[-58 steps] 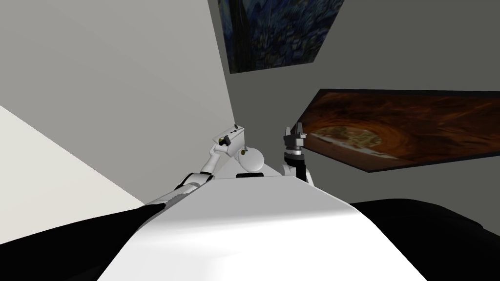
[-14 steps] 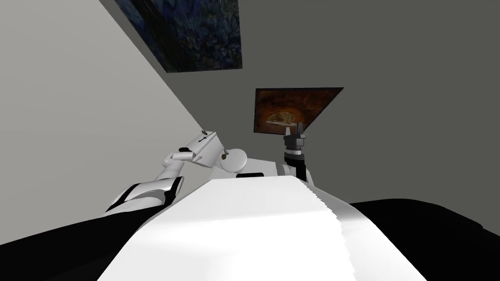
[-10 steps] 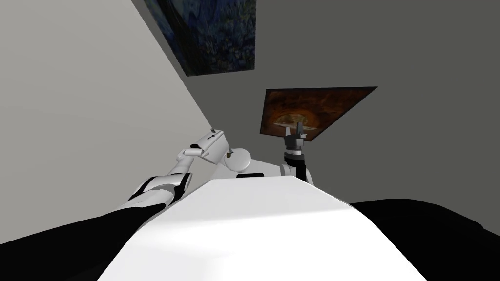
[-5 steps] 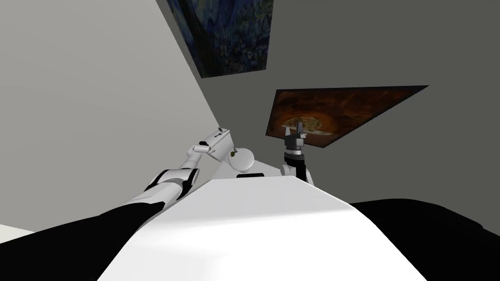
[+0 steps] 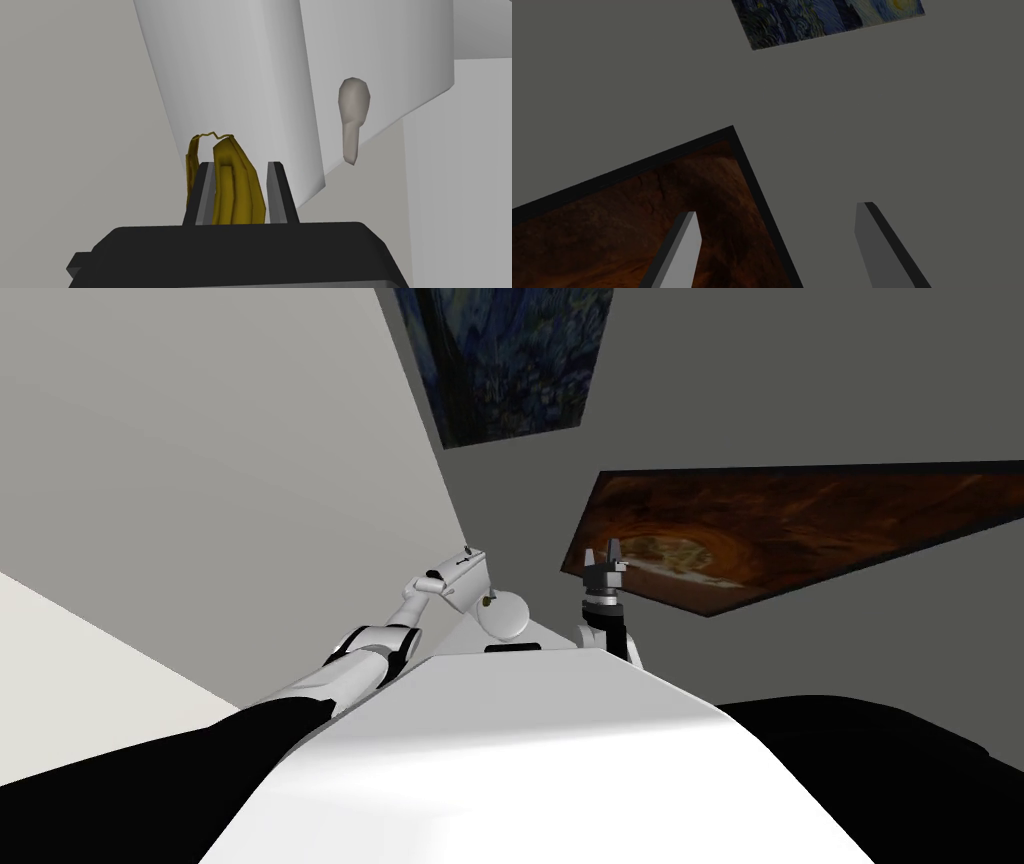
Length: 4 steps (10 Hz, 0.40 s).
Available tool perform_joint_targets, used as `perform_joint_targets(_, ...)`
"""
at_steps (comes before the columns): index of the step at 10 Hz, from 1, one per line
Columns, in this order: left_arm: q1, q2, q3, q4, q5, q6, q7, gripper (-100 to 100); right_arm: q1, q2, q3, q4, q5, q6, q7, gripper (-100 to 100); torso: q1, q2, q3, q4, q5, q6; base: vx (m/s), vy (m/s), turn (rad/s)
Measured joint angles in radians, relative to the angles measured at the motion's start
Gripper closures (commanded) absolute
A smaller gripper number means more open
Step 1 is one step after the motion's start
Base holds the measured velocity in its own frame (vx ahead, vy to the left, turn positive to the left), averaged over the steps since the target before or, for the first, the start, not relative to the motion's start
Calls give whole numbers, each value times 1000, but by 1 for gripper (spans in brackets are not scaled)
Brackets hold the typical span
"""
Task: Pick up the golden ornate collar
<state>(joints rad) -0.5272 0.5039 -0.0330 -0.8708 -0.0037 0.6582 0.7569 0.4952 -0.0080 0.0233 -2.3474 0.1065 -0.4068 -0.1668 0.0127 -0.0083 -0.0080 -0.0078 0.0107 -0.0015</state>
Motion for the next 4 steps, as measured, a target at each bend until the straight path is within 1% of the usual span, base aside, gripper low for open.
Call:
perform_joint_targets(1,-23,-22,-21,-10,-8,10,-4,100,0,0,0,0,0,0,0,0,0,-1,0,0,-1,0,55,3,260)
perform_joint_targets(2,-49,-42,-33,-7,-21,18,-5,100,0,0,0,0,0,0,0,0,-1,-1,-1,0,-1,0,60,13,372)
perform_joint_targets(3,-66,-69,-54,-29,-40,33,-5,100,0,0,0,0,0,0,0,0,0,-1,-1,0,-1,-1,33,-1,71)
perform_joint_targets(4,-68,-72,-56,-33,-42,36,-5,0,0,0,0,0,0,0,0,0,0,0,0,0,0,0,5,-1,-12)
